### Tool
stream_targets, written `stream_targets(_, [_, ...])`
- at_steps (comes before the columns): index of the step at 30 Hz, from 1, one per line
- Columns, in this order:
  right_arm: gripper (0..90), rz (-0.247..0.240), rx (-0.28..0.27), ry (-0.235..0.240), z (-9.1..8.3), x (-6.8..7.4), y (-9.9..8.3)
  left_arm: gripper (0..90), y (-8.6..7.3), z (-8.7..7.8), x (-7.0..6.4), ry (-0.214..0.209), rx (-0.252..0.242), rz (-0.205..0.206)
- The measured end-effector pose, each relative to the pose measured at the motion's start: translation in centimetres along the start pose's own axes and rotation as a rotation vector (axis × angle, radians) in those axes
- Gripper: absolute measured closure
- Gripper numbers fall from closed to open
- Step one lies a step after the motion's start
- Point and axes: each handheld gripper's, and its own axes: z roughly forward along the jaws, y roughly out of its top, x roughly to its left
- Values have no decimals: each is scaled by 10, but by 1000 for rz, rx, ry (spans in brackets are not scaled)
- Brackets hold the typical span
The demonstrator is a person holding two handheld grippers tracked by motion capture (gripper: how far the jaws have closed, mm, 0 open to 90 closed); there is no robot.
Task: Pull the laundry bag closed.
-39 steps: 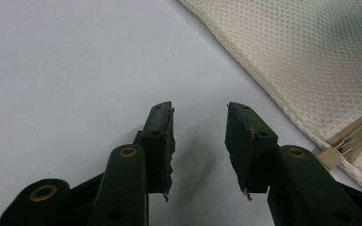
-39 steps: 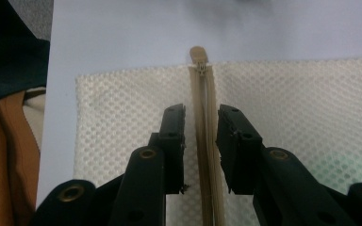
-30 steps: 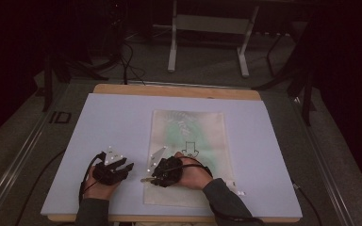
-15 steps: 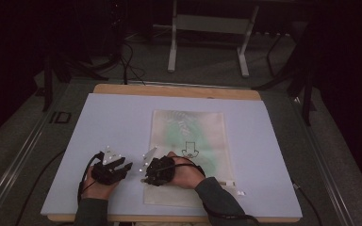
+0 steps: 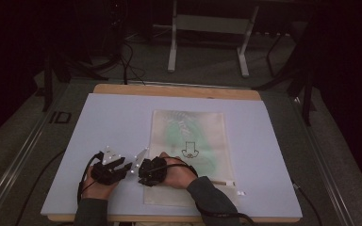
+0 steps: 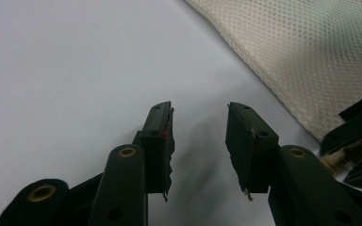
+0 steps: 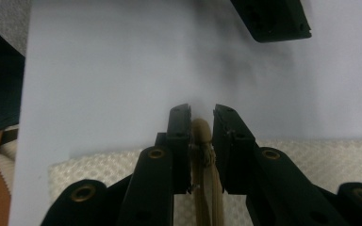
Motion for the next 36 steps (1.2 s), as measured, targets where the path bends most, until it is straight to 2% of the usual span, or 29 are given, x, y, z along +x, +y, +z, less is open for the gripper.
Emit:
stream_targets(3, [765,4,22,4,5,0,3,607,0,-1,0,1,-2,-2])
stream_targets(9, [809,10,38,-6,7,-1,5,607,0,-1,0,1,-3,-2])
stream_targets(16, [811,11,16,-14,5,1,4,607,0,-1,1,2,-3,-2])
stream_targets(29, [813,-6,-43,-12,-15,2,4,605,0,-1,0,3,-5,-2])
stream_targets(36, [813,-14,-40,-16,-27,4,-8,605,0,0,-1,1,-2,1])
